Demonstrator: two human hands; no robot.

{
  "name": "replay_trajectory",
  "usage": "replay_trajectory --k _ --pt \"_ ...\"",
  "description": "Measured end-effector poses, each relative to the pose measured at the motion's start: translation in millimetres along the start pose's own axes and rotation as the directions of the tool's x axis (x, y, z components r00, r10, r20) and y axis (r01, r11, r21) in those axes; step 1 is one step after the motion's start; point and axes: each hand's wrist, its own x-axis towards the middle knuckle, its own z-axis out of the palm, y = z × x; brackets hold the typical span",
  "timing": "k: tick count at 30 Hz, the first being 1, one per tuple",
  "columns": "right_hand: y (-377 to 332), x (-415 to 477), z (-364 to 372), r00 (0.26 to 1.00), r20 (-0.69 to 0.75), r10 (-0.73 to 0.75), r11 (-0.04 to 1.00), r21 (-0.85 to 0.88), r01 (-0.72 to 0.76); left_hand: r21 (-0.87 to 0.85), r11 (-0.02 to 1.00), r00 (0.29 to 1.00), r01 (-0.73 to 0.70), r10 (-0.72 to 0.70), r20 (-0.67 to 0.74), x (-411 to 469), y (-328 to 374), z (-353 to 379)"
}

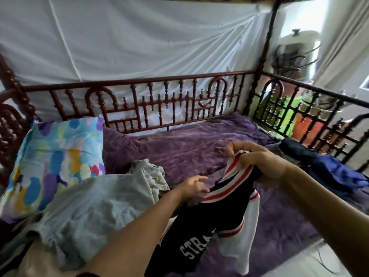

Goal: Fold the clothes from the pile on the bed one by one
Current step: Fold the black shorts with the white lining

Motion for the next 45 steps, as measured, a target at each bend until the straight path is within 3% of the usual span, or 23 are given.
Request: replay_trajectory --k 3,6,7,9,11,14,16,18,21,23,25,28,32,36,41,45 --pt "-6 -26 -15 1.000 0.002 -0.007 0.997 0.076 0.007 0.131 0.990 0.958 -0.059 0.020 0.285 13 11 45" --pt "-12 -58 -46 0.997 -0.058 -0.045 0.993 0.110 0.052 0.389 0.919 0.924 -0.057 -0.099 0.368 29 12 99" --pt "-12 -68 -60 0.993 -0.105 -0.048 0.993 0.099 0.058 0.398 0.914 0.925 -0.074 -0.086 0.369 33 12 111" --pt "-10 -89 -91 0.977 -0.206 -0.056 0.996 0.055 0.069 0.333 0.939 0.959 -0.083 -0.015 0.282 43 12 118" --pt "-3 -109 -126 0.951 -0.303 -0.054 0.999 -0.018 0.051 0.314 0.945 0.995 -0.095 0.082 0.054 51 18 102" --pt "12 -129 -172 0.899 -0.426 -0.102 0.961 -0.275 -0.021 0.377 0.913 0.935 -0.158 0.261 -0.241 59 40 63" --pt "21 -135 -191 0.895 -0.424 -0.137 0.918 -0.395 -0.046 0.400 0.903 0.895 -0.155 0.300 -0.331 55 63 42" --pt "27 -134 -202 0.926 -0.361 -0.113 0.900 -0.433 -0.059 0.435 0.892 0.898 -0.125 0.289 -0.333 45 86 29" --pt "28 -125 -211 0.948 -0.293 -0.128 0.811 -0.580 -0.070 0.494 0.864 0.949 -0.099 0.231 -0.216 23 119 15" --pt "26 -115 -215 0.939 -0.292 -0.183 0.711 -0.698 -0.079 0.588 0.805 0.972 -0.079 0.193 -0.134 10 137 4" --pt "26 -105 -218 0.943 -0.256 -0.210 0.658 -0.750 -0.057 0.721 0.693 0.967 -0.026 0.201 -0.159 4 147 -12" --pt "25 -88 -210 0.968 -0.184 -0.173 0.679 -0.734 -0.019 0.861 0.488 0.879 0.141 0.338 -0.335 1 157 -38" --pt "33 -60 -196 0.980 -0.111 -0.163 0.716 -0.697 0.040 0.856 0.455 0.756 0.246 0.463 -0.463 22 160 -67" --pt "55 -36 -206 0.959 -0.221 -0.175 0.899 -0.433 0.064 0.784 0.471 0.624 0.404 0.486 -0.613 71 147 -88" --pt "108 -25 -253 0.885 -0.463 -0.047 0.942 -0.315 -0.115 0.752 0.495 0.684 0.435 0.361 -0.634 160 114 -87" --pt "148 -36 -309 0.745 -0.667 -0.026 0.864 -0.390 -0.319 0.694 0.522 0.708 0.495 0.219 -0.671 245 94 -55"
